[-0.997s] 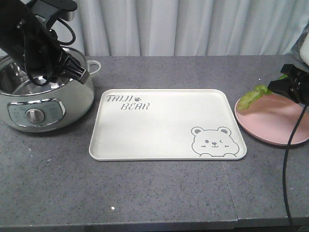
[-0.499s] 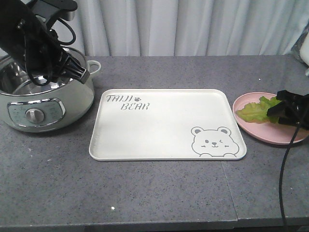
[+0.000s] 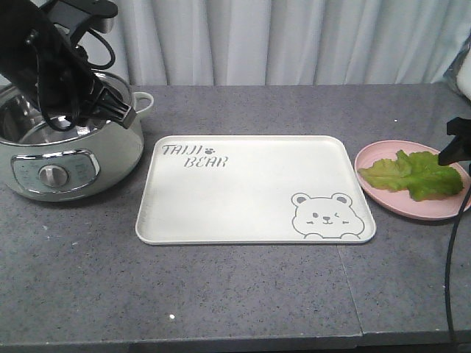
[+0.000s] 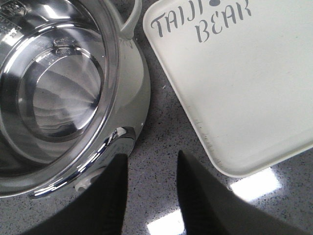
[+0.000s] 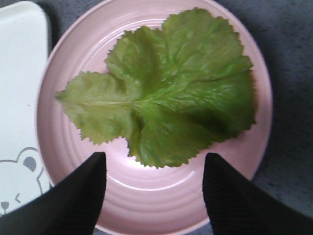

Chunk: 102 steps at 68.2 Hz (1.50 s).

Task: Transfer vegetables to tray and serve
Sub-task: 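Lower the lettuce leaf onto the pink plate and open the right gripper, then grasp the rim of the pink plate with the right gripper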

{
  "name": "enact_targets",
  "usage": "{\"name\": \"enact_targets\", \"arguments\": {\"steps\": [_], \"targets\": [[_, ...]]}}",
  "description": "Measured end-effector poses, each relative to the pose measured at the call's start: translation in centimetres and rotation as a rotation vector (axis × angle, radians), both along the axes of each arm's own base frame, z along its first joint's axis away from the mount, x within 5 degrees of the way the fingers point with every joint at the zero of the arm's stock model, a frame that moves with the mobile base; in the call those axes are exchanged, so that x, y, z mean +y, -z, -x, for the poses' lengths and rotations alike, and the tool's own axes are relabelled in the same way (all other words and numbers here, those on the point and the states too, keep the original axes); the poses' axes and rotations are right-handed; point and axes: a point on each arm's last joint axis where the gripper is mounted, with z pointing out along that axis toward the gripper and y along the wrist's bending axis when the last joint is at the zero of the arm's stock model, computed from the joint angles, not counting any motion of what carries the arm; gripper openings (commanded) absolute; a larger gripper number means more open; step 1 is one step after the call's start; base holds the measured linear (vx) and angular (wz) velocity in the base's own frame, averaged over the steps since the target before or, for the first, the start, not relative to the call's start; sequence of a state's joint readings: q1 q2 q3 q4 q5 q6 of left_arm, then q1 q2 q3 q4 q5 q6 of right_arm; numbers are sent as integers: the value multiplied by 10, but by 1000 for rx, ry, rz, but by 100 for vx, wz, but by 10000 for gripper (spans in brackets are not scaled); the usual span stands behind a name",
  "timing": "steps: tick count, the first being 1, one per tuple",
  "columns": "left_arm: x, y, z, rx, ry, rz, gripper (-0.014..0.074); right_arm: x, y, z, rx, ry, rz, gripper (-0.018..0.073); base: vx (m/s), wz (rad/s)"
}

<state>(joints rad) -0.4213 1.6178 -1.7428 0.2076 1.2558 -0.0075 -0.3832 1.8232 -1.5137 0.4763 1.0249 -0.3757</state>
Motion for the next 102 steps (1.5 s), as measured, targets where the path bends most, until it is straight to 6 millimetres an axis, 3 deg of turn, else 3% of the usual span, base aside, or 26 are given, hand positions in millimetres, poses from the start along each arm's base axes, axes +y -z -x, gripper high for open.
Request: {"name": "enact_targets", "arguments": {"steps": [11, 31, 72, 86, 102], "targets": [[0, 0, 0, 0, 0, 0, 237, -5, -11, 2, 48, 43, 41, 426, 0, 0], [0, 0, 0, 1, 0, 3, 237, -15, -7, 7, 124, 120, 125, 397, 0, 0], [0, 0, 0, 1, -1, 4, 237, -23, 46, -9, 254, 116, 99, 384, 0, 0], [0, 0, 0, 2, -1, 4, 237, -25, 55, -12, 270, 116, 94, 295, 0, 0], [0, 0, 0, 2, -1, 4, 237, -24, 59, -13, 275, 118, 84, 76, 0, 0]]}}
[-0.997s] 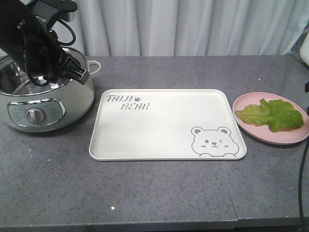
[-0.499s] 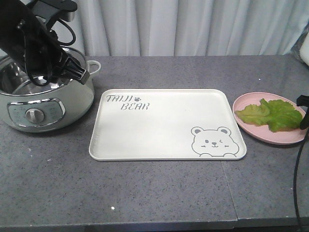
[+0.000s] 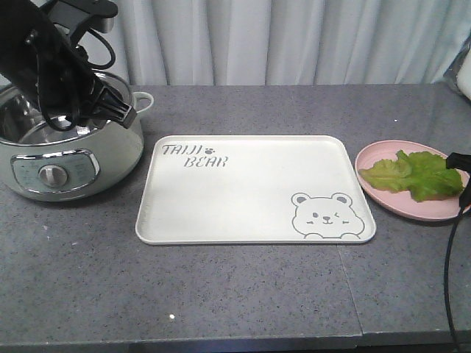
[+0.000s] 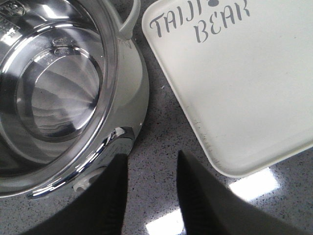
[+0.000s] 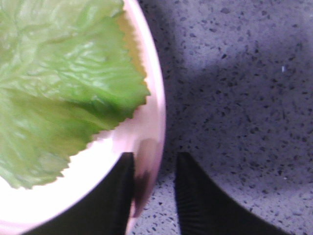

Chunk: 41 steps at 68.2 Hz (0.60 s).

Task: Transfer vegetables to tray and serve
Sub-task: 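Grasp the rim of the pink plate with the right gripper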

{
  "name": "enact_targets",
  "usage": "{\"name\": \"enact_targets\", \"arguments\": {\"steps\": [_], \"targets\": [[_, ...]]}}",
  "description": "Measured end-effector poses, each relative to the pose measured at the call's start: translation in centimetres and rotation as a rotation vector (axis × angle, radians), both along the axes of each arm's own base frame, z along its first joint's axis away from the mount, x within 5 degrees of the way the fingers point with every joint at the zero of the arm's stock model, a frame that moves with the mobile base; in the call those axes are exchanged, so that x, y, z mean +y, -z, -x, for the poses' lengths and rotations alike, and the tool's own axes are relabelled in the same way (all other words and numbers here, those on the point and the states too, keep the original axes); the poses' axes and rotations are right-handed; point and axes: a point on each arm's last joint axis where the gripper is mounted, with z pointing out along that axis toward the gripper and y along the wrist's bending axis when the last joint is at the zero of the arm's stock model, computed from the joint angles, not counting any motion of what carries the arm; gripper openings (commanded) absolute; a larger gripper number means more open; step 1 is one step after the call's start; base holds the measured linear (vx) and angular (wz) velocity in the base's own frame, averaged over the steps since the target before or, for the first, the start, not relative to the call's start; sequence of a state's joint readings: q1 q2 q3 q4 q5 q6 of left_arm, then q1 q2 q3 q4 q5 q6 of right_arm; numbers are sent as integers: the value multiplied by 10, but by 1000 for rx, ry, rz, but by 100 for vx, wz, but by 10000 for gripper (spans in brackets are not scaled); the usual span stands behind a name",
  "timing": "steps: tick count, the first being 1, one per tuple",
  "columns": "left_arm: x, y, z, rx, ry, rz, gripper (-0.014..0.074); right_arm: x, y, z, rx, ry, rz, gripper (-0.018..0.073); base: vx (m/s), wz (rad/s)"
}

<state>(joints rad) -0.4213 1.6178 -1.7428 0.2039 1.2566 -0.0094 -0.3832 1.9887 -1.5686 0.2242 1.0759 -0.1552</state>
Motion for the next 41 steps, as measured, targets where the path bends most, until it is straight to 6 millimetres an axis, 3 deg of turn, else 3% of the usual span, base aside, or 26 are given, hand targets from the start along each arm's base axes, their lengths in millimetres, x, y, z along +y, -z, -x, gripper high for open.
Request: {"name": "enact_targets", "arguments": {"steps": [8, 29, 41], "targets": [[0, 0, 0, 0, 0, 0, 237, 0, 0, -1, -6, 4, -1, -16, 0, 0], [0, 0, 0, 0, 0, 0, 237, -2, -1, -1, -21, 27, -12, -10, 0, 0], [0, 0, 0, 0, 0, 0, 237, -14, -3, 2, -59, 74, -85, -8, 0, 0]]}}
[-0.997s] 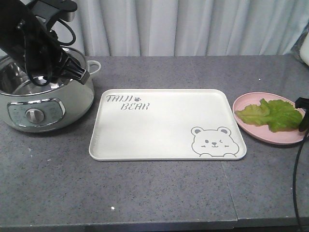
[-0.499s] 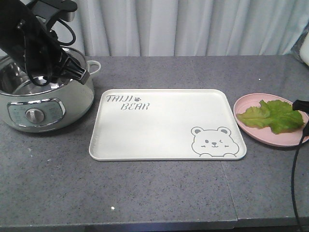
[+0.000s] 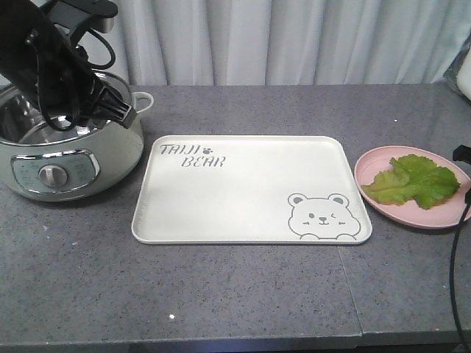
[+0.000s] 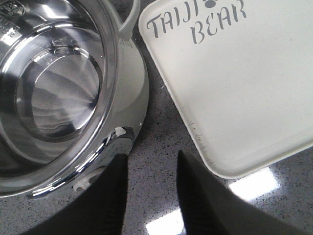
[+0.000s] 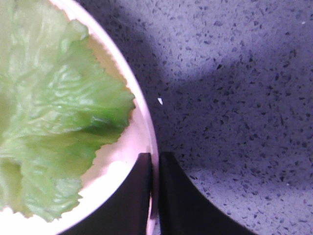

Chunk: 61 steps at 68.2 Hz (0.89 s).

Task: Transfer vegetables to tray and serve
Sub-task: 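Grasp the rim of the pink plate with the right gripper, then lift the pink plate and set it onto the middle of the tray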

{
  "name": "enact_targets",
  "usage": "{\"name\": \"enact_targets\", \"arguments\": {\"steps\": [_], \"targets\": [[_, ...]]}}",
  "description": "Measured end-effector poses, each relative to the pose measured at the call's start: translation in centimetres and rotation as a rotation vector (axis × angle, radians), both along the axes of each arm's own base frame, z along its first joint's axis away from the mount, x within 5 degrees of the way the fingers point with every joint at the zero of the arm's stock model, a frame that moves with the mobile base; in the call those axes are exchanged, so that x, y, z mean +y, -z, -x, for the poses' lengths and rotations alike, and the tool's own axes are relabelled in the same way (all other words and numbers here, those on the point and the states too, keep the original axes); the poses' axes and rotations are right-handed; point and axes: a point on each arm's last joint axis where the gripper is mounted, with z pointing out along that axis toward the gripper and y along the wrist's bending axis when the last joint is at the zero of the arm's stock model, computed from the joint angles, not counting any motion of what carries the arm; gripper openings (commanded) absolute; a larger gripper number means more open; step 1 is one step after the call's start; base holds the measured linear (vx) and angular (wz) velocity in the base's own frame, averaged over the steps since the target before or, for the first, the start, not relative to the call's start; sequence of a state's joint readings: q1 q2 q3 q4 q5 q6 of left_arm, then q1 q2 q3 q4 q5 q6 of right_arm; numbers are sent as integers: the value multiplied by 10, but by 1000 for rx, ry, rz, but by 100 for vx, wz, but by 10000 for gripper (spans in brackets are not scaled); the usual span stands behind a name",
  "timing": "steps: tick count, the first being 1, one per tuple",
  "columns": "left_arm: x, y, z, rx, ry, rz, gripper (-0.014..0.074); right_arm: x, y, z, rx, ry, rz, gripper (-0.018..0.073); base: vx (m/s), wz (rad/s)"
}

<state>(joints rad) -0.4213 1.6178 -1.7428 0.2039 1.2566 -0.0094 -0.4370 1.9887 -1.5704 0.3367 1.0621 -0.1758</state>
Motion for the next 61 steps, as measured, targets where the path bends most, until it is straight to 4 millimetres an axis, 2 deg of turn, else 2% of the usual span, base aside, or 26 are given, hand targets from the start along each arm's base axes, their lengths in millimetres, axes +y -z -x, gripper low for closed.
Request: {"name": "enact_targets", "arguments": {"steps": [16, 32, 48, 56, 61], "targets": [[0, 0, 0, 0, 0, 0, 238, -16, -8, 7, -58, 11, -28, -6, 0, 0], [0, 0, 0, 0, 0, 0, 238, -9, -43, 11, -200, -18, -31, -5, 0, 0], [0, 0, 0, 0, 0, 0, 238, 21, -76, 4, -418, -110, -235, -4, 0, 0], [0, 0, 0, 0, 0, 0, 238, 53, -80, -5, -443, -209, -287, -4, 0, 0], [0, 0, 0, 0, 0, 0, 238, 82, -80, -12, -441, -289, -296, -4, 0, 0]]}}
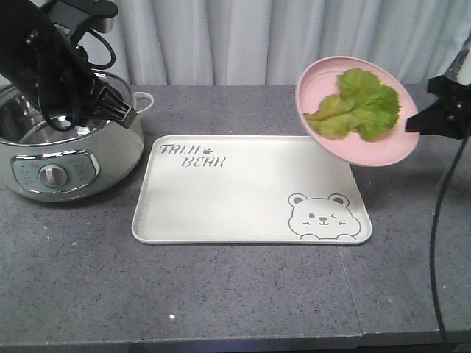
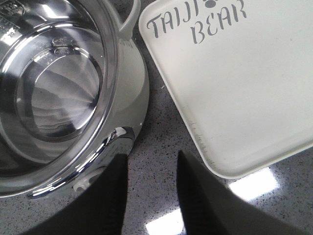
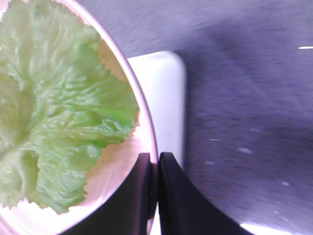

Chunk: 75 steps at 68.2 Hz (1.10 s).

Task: Transfer vegetables to tray and serve
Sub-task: 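Lift the pink plate and set it onto the middle of the tray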

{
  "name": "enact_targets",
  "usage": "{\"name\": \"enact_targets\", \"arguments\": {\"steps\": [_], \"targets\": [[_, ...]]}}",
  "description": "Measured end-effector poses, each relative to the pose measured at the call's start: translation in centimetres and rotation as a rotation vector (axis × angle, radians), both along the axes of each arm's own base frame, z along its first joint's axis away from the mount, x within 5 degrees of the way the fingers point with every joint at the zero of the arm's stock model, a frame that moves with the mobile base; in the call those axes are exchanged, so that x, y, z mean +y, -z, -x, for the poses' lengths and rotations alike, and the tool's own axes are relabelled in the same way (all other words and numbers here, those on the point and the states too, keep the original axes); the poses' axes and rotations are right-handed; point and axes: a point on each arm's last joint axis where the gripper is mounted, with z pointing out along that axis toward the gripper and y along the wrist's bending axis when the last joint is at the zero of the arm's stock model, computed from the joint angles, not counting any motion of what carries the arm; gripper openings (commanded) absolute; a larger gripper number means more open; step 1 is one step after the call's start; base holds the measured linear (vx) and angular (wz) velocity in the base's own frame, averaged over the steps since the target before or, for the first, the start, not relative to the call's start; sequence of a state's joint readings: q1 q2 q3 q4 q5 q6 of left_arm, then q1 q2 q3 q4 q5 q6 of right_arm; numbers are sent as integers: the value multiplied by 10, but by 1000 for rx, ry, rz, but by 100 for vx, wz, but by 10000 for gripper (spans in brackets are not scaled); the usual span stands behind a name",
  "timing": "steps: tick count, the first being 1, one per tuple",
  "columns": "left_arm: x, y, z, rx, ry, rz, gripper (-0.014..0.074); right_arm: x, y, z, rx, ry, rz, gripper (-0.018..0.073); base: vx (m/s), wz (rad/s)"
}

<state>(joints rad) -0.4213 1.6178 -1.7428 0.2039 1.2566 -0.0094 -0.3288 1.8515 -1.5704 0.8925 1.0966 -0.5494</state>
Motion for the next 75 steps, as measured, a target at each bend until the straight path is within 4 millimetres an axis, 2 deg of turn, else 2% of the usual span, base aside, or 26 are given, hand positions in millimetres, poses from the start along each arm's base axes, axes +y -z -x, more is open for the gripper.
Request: {"name": "enact_targets", "arguments": {"steps": [18, 24, 31, 38, 46, 55, 66, 75], "targets": [[0, 0, 0, 0, 0, 0, 238, 110, 2, -16, -69, -187, 17, -3, 0, 0], [0, 0, 0, 0, 0, 0, 238, 140, 14, -20, -63, -228, 23, -2, 0, 0], [0, 0, 0, 0, -3, 2, 238, 163, 34, -24, -27, -251, 59, -1, 0, 0], [0, 0, 0, 0, -4, 2, 238, 172, 56, -28, 33, -261, 117, 10, 0, 0], [0, 0, 0, 0, -4, 2, 238, 170, 72, -30, 73, -269, 169, 55, 0, 0], [0, 0, 0, 0, -4, 2, 238, 169, 74, -30, 75, -278, 201, 179, 0, 0], [0, 0, 0, 1, -19, 12, 238, 168, 75, -30, 74, -283, 215, 392, 0, 0], [0, 0, 0, 1, -23, 15, 238, 166, 73, -29, 67, -291, 247, 459, 0, 0]]}}
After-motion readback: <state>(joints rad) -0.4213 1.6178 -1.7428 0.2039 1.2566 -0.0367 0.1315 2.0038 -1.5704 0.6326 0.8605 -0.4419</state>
